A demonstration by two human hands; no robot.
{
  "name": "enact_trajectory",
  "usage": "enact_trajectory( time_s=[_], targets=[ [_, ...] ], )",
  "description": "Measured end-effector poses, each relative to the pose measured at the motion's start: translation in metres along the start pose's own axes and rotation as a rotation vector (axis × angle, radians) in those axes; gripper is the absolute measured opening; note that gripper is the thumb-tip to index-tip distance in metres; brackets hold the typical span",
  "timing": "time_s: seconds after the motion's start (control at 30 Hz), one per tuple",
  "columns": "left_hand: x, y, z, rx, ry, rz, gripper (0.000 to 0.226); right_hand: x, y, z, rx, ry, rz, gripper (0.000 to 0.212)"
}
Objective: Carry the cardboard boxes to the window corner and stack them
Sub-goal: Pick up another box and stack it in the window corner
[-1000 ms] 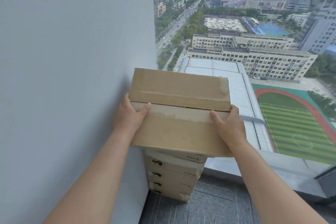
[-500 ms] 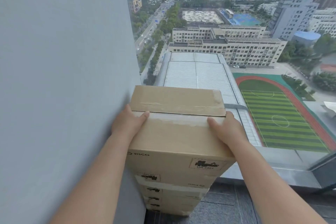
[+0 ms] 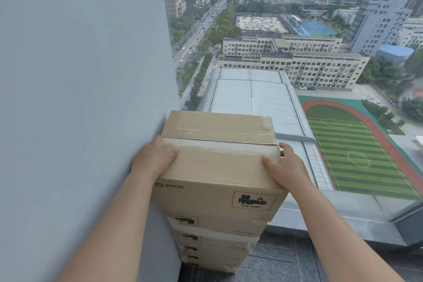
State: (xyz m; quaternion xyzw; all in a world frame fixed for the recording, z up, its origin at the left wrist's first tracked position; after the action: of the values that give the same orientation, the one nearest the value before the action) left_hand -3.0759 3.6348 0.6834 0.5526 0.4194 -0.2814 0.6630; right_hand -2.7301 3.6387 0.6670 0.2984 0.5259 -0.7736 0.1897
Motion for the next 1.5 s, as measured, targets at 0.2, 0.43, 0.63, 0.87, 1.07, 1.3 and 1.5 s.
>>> enact_trajectory(
  time_s=[0.2,0.43,0.63,0.87,1.07,1.3,1.5],
  targets=[
    [-0.006,-0.023,0.044,-0.004,0.235,0.219,0.059,-0.002,0.018,0.027,-0.065,0.058,-0.054,0.064],
    [0.018,-0.053,0.078,-0.163,0.354,0.530,0.048,0.013,0.043,0.051,-0.031,0.047,-0.183,0.060],
    [0.029,-0.053,0.073,-0.188,0.348,0.623,0.040,0.018,0.041,0.057,-0.040,0.090,-0.242,0.036],
    [0.025,-0.049,0.060,-0.168,0.349,0.631,0.038,0.012,0.030,0.051,-0.045,0.131,-0.242,0.026],
    [0.027,-0.045,0.046,-0.154,0.331,0.639,0.035,0.011,0.026,0.041,-0.038,0.127,-0.248,0.022],
    [0.036,-0.049,0.050,-0.117,0.345,0.647,0.029,0.019,0.039,0.041,-0.055,0.141,-0.247,0.040],
    [0.068,-0.068,0.066,-0.080,0.266,0.659,0.044,0.034,0.071,0.045,-0.041,0.157,-0.334,0.094]
  ],
)
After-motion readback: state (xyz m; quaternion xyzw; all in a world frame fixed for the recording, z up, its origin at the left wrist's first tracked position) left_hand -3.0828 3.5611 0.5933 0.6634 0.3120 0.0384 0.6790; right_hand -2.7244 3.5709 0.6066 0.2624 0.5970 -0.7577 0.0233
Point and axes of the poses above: each hand's wrist, its own z-axis away from the middle knuckle, its own x-axis out of the palm, y = z × x, the point moved 10 cm from there along -z, towards the middle knuckle, and after that the axes turned 7 degrees about x, right-handed, at the moved point
